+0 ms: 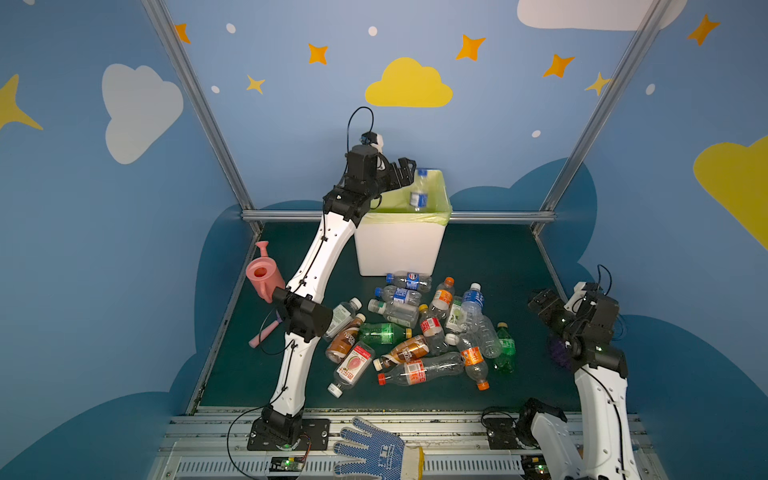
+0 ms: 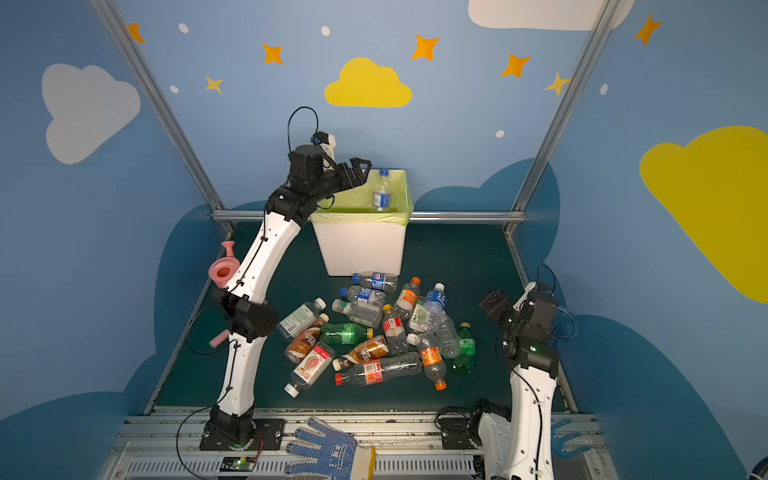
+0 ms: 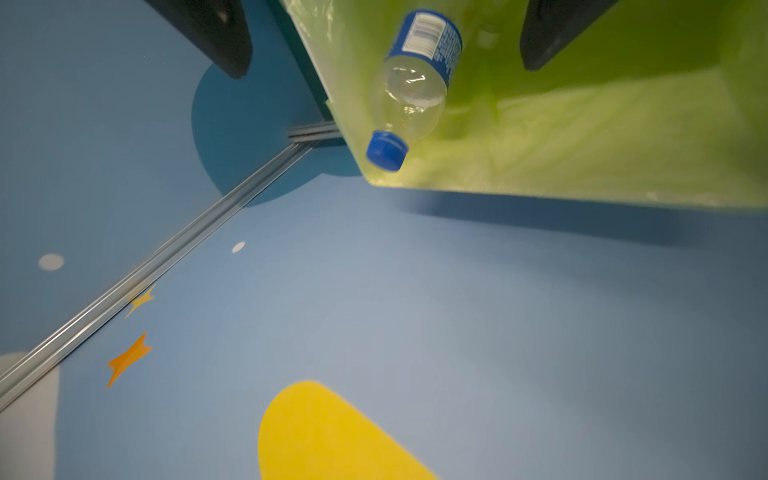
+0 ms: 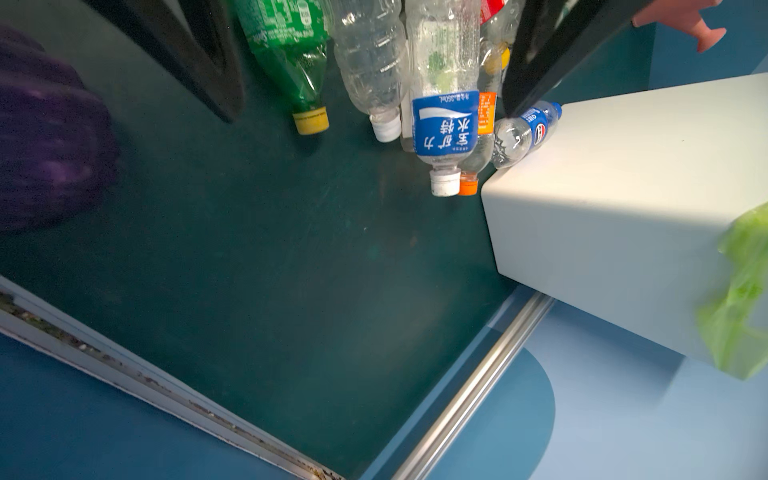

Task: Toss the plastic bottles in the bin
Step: 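Drop the bottle into the bin with the left gripper while the right reaches the pile, then grasp the blue-label white-cap bottle with the right gripper while the left arm draws back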

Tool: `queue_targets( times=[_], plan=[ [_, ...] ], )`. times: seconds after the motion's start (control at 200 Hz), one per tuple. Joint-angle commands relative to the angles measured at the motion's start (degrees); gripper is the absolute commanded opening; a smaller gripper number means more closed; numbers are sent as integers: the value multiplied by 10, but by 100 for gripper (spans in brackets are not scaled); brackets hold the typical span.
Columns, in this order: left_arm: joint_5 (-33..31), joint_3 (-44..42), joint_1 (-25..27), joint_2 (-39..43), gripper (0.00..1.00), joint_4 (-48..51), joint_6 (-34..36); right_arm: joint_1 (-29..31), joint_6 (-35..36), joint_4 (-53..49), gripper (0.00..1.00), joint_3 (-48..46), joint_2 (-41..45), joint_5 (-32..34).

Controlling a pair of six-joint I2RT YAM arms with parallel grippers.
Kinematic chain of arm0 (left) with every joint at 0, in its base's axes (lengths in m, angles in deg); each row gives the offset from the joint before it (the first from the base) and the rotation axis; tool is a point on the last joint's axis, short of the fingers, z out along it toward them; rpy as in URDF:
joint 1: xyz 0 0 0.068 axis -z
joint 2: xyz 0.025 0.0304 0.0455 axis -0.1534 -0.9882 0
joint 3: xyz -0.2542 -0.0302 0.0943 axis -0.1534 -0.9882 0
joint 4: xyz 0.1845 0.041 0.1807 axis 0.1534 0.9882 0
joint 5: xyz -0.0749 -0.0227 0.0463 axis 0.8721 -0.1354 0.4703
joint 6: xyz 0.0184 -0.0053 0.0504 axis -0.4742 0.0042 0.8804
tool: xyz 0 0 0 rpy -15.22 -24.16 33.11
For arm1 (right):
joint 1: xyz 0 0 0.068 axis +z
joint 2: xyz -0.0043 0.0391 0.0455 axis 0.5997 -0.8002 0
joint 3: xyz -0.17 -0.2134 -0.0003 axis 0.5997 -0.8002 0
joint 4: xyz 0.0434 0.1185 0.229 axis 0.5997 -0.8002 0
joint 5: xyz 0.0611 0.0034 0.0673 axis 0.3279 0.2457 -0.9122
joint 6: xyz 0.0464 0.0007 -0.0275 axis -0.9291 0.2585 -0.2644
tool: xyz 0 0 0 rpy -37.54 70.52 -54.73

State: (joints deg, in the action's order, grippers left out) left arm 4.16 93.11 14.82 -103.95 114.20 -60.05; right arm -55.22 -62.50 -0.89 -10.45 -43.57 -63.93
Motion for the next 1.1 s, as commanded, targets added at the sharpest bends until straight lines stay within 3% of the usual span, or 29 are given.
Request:
queue_targets(
  times=[0.0,0.23,0.546,0.761,0.861,1.096],
  plan=[
    [-48,-54,19,158,100,-125,80,-3,-20,-29,96,-3,15,2],
    [-40,-124,40,238,100,-97,128,-4,-29,-71,96,-21,9,-6],
    [-94,-510,41,414,100,-231,138,17,-9,-51,95,-15,-9,-89],
    [-141,-696,16,522,100,-211,140,97,-2,-24,94,4,-82,-80],
    [-180,-763,-7,566,100,-185,104,145,2,-12,93,18,-119,-64],
    [-166,-899,-76,647,100,-152,36,210,30,-6,89,62,-212,-43]
  ],
)
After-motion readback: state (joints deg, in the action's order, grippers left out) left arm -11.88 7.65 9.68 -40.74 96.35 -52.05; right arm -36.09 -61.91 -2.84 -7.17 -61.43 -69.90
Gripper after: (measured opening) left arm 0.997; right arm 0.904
